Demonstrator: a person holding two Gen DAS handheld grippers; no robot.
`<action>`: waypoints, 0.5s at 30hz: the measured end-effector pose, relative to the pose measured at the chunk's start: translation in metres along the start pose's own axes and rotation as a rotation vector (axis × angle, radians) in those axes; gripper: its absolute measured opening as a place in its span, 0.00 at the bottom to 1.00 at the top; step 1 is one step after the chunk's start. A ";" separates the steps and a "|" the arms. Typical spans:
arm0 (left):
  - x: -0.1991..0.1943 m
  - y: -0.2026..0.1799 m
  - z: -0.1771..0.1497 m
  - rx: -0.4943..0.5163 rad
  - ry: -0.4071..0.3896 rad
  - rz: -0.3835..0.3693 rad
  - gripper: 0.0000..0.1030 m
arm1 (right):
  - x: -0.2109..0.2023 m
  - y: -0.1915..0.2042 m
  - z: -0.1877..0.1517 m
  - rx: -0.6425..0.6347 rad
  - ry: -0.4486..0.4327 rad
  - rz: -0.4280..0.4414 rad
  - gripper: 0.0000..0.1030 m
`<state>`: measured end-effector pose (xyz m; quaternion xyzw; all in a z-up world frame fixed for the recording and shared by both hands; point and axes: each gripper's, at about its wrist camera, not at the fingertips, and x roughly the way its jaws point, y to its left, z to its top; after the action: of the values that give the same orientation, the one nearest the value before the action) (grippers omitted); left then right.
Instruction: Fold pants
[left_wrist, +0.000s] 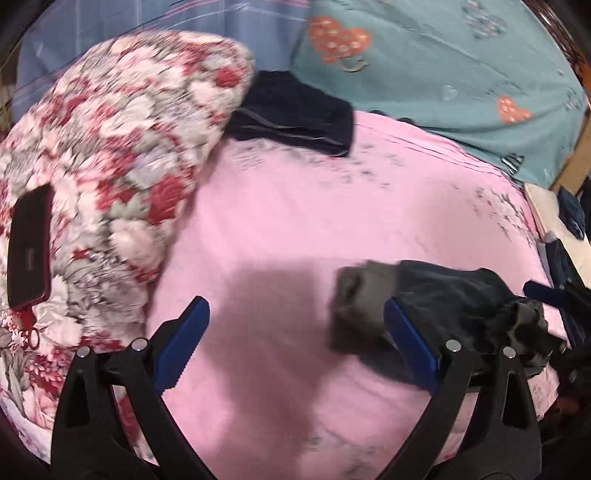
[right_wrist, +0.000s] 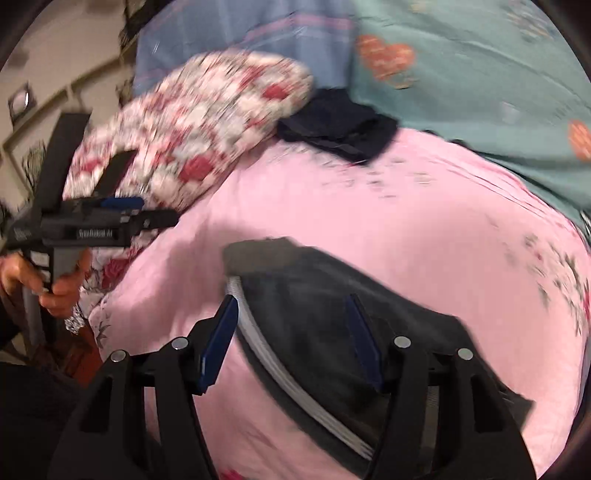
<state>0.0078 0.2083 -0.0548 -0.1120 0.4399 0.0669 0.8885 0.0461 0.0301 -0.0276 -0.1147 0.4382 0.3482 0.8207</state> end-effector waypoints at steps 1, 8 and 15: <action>0.006 0.012 0.001 -0.012 0.027 -0.018 0.94 | 0.010 0.015 0.004 -0.033 0.012 -0.006 0.59; 0.080 0.000 0.011 0.005 0.226 -0.388 0.94 | 0.071 0.070 -0.018 -0.302 0.172 -0.216 0.59; 0.162 -0.039 0.012 0.040 0.455 -0.531 0.74 | 0.114 0.069 -0.041 -0.328 0.273 -0.367 0.59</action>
<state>0.1230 0.1774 -0.1715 -0.2174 0.5834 -0.2018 0.7561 0.0165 0.1139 -0.1352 -0.3693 0.4546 0.2414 0.7737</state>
